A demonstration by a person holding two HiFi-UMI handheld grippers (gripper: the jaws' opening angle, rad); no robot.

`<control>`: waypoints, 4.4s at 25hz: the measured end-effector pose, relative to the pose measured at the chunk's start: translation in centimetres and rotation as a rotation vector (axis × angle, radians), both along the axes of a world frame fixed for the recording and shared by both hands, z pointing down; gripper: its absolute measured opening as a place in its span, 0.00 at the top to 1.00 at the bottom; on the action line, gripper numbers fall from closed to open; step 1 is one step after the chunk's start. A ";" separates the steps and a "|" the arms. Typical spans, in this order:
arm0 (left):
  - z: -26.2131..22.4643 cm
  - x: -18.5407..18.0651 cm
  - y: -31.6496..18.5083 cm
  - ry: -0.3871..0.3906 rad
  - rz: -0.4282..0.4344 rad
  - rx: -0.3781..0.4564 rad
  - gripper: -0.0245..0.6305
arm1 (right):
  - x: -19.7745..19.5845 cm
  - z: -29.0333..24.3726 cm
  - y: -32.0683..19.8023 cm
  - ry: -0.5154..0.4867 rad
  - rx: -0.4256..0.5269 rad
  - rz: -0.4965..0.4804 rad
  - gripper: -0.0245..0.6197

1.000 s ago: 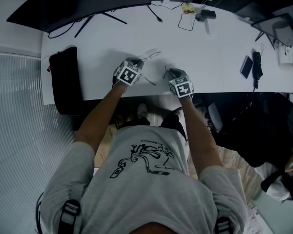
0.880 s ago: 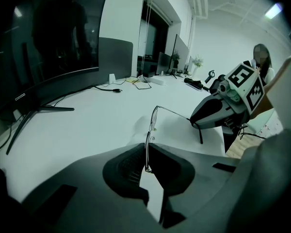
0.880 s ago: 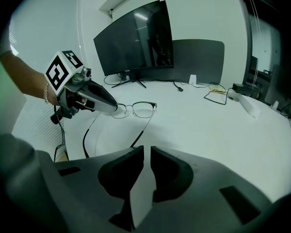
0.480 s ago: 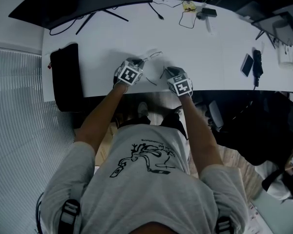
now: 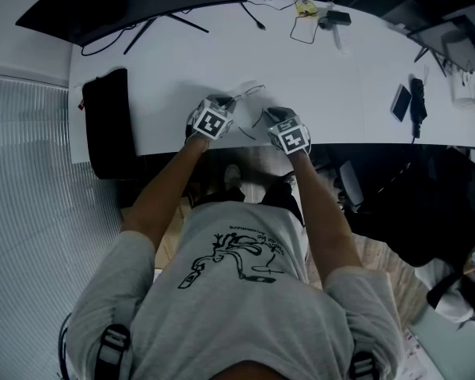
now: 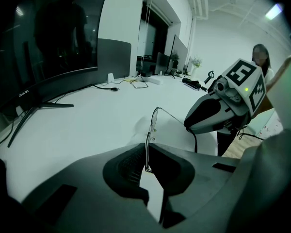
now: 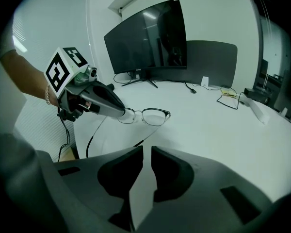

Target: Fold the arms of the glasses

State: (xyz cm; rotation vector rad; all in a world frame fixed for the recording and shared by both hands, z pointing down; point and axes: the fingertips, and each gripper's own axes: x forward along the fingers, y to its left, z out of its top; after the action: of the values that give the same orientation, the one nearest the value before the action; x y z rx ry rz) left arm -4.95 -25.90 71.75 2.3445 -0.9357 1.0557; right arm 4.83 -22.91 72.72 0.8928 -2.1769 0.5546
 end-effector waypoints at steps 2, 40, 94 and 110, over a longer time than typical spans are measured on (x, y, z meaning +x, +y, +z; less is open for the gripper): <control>-0.2 0.4 0.2 0.012 0.010 0.008 0.90 | -0.1 -0.1 0.2 0.001 -0.001 -0.005 0.86; -0.8 2.2 3.3 0.008 0.065 0.003 0.90 | -2.4 -0.2 2.1 0.009 -0.032 -0.089 0.82; -0.7 0.7 2.1 -0.009 0.032 0.062 0.91 | -6.0 -2.4 8.5 -0.043 -0.022 -0.129 0.59; -1.6 0.0 2.3 0.062 -0.004 0.012 0.91 | -4.7 -0.6 7.5 0.047 -0.041 -0.126 0.67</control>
State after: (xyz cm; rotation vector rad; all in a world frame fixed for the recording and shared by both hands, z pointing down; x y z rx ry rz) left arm -4.91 -23.63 70.11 2.3702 -0.9262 0.9731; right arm 0.15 -15.38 72.16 0.7337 -2.1548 0.5094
